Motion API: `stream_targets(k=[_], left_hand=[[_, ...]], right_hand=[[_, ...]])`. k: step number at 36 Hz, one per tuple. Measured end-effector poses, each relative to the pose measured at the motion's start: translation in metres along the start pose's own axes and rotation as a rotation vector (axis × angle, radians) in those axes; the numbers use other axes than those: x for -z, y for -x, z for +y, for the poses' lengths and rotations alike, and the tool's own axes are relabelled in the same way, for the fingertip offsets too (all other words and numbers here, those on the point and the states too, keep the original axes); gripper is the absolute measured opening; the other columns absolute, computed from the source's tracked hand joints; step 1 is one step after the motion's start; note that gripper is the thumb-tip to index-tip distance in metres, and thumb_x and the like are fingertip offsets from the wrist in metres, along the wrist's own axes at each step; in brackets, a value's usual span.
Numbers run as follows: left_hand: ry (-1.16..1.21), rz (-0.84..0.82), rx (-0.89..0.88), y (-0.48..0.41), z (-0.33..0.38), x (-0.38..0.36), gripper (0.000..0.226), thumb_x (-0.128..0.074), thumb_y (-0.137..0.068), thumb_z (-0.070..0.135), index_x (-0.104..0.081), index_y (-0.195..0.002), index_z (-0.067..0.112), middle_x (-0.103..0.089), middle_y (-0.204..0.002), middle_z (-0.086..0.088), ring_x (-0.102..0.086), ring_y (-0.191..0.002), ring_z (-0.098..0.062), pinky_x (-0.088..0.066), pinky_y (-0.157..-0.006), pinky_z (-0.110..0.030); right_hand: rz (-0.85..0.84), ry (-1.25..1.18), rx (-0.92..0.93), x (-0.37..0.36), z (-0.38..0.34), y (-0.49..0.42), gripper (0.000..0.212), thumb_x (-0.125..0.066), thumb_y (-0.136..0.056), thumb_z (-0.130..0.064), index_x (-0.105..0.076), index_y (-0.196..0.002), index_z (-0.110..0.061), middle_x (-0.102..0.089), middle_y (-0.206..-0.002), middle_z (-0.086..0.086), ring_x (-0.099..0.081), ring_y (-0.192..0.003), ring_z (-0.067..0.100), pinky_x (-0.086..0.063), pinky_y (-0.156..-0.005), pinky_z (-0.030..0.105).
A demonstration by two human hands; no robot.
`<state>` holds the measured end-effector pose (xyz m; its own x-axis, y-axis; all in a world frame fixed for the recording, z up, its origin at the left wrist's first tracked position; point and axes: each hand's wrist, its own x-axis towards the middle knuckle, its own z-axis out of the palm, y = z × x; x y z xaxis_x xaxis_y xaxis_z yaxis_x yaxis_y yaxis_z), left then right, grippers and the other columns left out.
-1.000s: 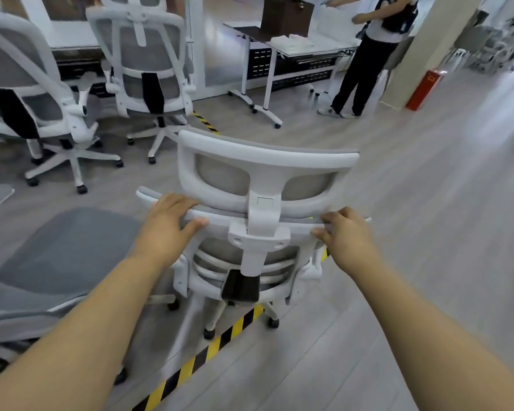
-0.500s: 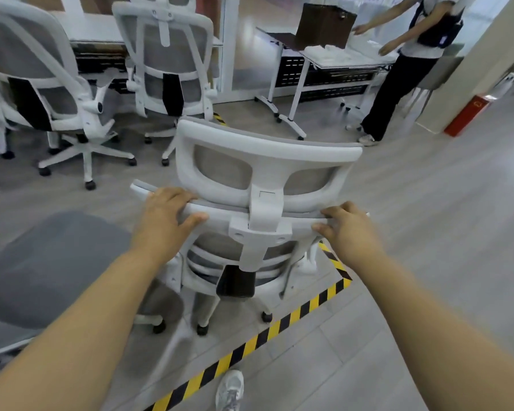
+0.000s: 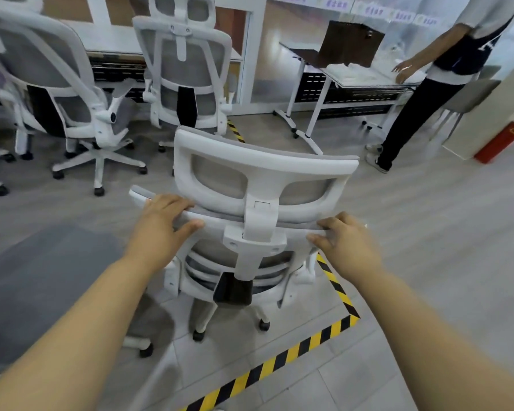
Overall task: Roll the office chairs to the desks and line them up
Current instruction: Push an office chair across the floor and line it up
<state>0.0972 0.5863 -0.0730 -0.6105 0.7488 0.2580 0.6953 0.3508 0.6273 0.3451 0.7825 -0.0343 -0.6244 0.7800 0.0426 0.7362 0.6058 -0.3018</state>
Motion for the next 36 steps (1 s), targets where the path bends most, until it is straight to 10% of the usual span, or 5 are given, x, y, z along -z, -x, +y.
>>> stream_targets(k=[23, 29, 36], left_hand=[[-0.475, -0.231, 0.45, 0.025, 0.11, 0.006, 0.041, -0.054, -0.088, 0.049, -0.055, -0.122, 0.026, -0.057, -0.126, 0.001, -0.053, -0.112, -0.023, -0.045, -0.083, -0.034], [-0.503, -0.359, 0.464, 0.052, 0.17, -0.031, 0.019, -0.054, -0.087, 0.047, -0.048, -0.073, 0.037, -0.059, -0.097, 0.004, -0.053, -0.089, -0.017, -0.042, -0.069, -0.032], [-0.486, -0.422, 0.435, 0.055, 0.244, -0.088, 0.026, -0.053, -0.085, 0.055, -0.058, -0.1, 0.034, -0.057, -0.102, 0.011, -0.054, -0.092, -0.011, -0.046, -0.076, -0.03]], right_hand=[[-0.344, 0.234, 0.33, 0.071, 0.068, -0.039, 0.037, -0.051, -0.089, -0.053, -0.056, -0.116, -0.028, -0.055, -0.114, -0.004, -0.053, -0.101, 0.019, -0.05, -0.08, 0.037], [-0.491, 0.257, 0.385, 0.098, 0.124, -0.033, 0.049, -0.055, -0.085, -0.058, -0.053, -0.124, -0.029, -0.059, -0.118, -0.006, -0.055, -0.105, 0.017, -0.05, -0.087, 0.038], [-0.63, 0.342, 0.337, 0.114, 0.206, -0.032, 0.051, -0.054, -0.086, -0.058, -0.048, -0.129, -0.03, -0.055, -0.125, -0.006, -0.053, -0.109, 0.018, -0.046, -0.091, 0.035]])
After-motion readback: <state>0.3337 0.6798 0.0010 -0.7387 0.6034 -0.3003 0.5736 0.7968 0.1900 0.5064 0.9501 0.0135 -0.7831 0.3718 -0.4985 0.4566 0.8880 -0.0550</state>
